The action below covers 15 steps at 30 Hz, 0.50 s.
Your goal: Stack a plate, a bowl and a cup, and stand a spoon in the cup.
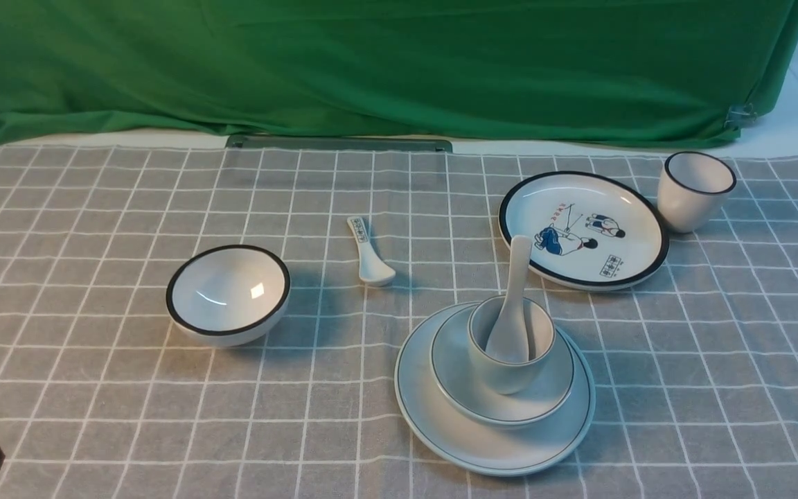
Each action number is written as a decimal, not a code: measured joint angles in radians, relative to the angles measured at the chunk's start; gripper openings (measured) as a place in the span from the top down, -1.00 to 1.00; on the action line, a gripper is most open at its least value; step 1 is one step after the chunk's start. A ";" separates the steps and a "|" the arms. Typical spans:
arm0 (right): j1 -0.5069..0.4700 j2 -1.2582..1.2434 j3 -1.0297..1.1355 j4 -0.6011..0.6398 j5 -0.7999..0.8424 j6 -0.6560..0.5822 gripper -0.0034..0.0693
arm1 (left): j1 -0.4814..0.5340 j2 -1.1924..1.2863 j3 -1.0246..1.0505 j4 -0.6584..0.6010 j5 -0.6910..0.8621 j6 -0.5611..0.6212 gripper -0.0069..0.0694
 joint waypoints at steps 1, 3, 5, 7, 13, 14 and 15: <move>-0.001 -0.002 0.001 0.000 -0.003 0.000 0.34 | 0.000 0.000 0.000 0.001 0.001 0.000 0.77; -0.001 -0.002 0.001 0.001 -0.004 0.000 0.33 | 0.000 0.000 0.000 0.001 0.000 0.000 0.77; 0.006 -0.002 0.001 0.003 -0.002 -0.002 0.32 | 0.000 0.000 0.000 0.001 0.001 0.000 0.77; 0.023 -0.002 0.001 0.005 -0.002 -0.025 0.32 | 0.000 0.000 0.000 0.001 0.001 0.000 0.77; 0.039 -0.002 0.001 0.006 -0.002 -0.019 0.31 | 0.000 0.000 0.000 0.001 0.001 0.000 0.77; 0.039 -0.002 0.001 0.006 -0.002 -0.019 0.31 | 0.000 0.000 0.000 0.001 0.001 0.000 0.77; 0.039 -0.002 0.001 0.006 -0.002 -0.019 0.31 | 0.000 0.000 0.000 0.001 0.001 0.000 0.77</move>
